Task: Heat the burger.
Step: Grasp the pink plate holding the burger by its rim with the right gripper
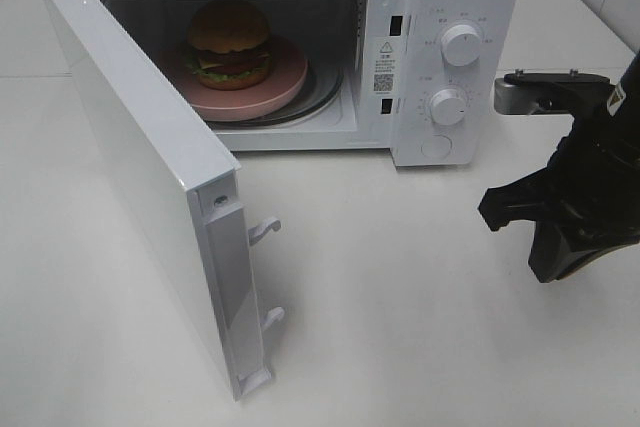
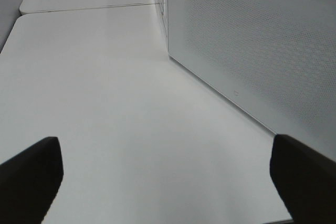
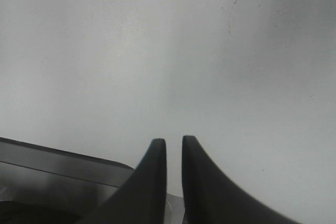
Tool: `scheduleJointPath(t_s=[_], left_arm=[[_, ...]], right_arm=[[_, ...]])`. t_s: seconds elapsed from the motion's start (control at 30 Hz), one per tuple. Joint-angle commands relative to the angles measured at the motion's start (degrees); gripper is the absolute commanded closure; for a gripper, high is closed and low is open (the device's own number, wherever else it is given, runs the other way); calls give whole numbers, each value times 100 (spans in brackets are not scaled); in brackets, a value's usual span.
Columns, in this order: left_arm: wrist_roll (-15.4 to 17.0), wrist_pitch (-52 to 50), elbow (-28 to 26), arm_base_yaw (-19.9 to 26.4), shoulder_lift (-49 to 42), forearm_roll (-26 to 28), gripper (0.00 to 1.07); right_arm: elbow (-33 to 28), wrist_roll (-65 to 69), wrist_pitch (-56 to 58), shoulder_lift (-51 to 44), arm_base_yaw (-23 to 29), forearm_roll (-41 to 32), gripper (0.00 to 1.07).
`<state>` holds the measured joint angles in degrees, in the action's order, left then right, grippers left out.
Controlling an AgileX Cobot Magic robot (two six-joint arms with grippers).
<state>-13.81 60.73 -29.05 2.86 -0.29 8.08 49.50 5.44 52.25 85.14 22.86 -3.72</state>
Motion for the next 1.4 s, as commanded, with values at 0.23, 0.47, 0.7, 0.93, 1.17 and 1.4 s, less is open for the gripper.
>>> scheduleJointPath(t_s=[0.23,0.47,0.7,0.93,1.17,1.4], left_arm=[[17,-57,-6,-40,-92,46,4],[17,-57,-6,-40,-92,46,4],[17,-57,-6,-40,-92,46,4],[17,-57,-6,-40,-92,46,4],[17,-57,-6,-40,-92,46,4],[17,-57,-6,-40,-92,46,4]], right_arm=[[132,-544,172,-46,40,143,93],[132,-2063,69,-46,401,447,73],[132,-3621,-183,-46,796,372,20],[155,-5781,-476,6,1026,470,15],[487,-7219,-1295,573,1071,550,38],[1186,-7752,-1450,1232,1140,699,49]])
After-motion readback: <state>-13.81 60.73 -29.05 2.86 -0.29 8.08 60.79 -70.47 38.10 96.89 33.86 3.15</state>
